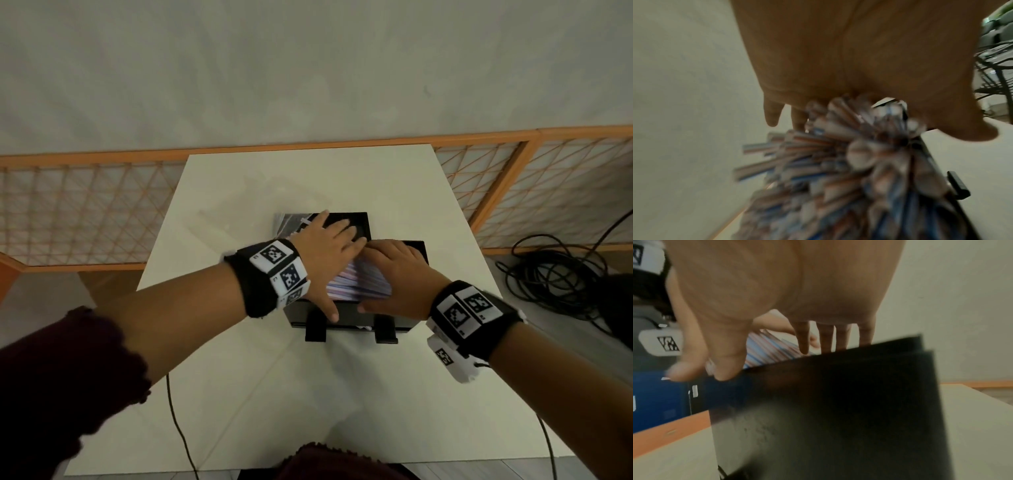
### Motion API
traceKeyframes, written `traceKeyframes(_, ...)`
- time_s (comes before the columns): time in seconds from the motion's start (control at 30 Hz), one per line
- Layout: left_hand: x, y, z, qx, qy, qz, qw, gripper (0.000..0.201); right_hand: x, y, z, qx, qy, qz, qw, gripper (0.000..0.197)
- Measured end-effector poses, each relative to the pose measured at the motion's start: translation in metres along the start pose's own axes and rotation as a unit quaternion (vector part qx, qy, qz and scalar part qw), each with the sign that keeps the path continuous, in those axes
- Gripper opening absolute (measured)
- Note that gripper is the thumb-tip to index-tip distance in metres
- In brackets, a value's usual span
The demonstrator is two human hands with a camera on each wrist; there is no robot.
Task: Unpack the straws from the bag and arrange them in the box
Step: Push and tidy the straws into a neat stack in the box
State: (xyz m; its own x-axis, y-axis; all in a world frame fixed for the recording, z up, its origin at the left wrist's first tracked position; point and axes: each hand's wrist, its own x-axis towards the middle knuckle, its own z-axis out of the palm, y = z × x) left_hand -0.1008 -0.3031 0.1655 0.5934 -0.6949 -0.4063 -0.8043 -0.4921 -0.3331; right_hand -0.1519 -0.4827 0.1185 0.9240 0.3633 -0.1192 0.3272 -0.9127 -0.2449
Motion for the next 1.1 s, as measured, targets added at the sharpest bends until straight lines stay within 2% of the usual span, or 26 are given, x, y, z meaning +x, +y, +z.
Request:
traceKeyframes(0.13, -0.001, -0.017, 0.018, -0.111, -0.025, -0.02, 0.993, 0.118, 0.003, -0.002, 0.005, 0.061, 0.011, 0.027, 0.998, 0.094)
traceKeyframes(0.23, -0.005, -0.022, 0.018, -0.114, -0.026, 0.0, 0.993, 0.106, 0.011, -0.002, 0.011, 0.13, -0.002, 0.058, 0.99, 0.08)
traceKeyframes(0.3, -0.007, -0.024, 0.017, -0.109, -0.023, 0.006, 0.994, 0.1, 0.015, 0.001, 0.011, 0.144, -0.03, 0.07, 0.987, 0.082)
traceKeyframes(0.4, -0.006, -0.022, 0.019, -0.086, -0.004, 0.005, 0.996, 0.099, 0.02, 0.006, 0.009, 0.136, -0.081, 0.092, 0.983, 0.092)
traceKeyframes(0.5, -0.002, -0.016, 0.019, -0.069, 0.01, -0.005, 0.998, 0.101, 0.027, 0.006, 0.008, 0.097, -0.096, 0.093, 0.986, 0.093)
traceKeyframes(0.57, -0.001, -0.014, 0.017, -0.079, 0.01, -0.011, 0.997, 0.098, 0.03, 0.005, 0.005, 0.079, -0.1, 0.09, 0.988, 0.087)
traceKeyframes(0.67, -0.005, -0.019, 0.009, -0.093, 0.015, -0.025, 0.995, 0.093, 0.033, 0.003, -0.005, 0.05, -0.1, 0.079, 0.991, 0.068)
traceKeyframes(0.8, -0.015, -0.026, -0.011, -0.062, 0.021, -0.039, 0.997, 0.109, 0.038, -0.004, -0.016, 0.041, -0.069, 0.056, 0.995, 0.037)
traceKeyframes(0.9, -0.011, -0.021, -0.023, -0.06, 0.034, -0.03, 0.997, 0.124, 0.039, -0.009, -0.018, 0.032, -0.088, 0.052, 0.994, 0.05)
traceKeyframes(1.03, 0.0, -0.012, -0.01, -0.056, -0.027, -0.018, 0.998, 0.133, 0.031, -0.009, -0.028, 0.007, -0.103, 0.061, 0.993, 0.07)
traceKeyframes(1.1, 0.001, -0.011, -0.002, -0.024, -0.037, -0.011, 0.999, 0.132, 0.02, -0.006, -0.038, -0.011, -0.073, 0.064, 0.995, 0.066)
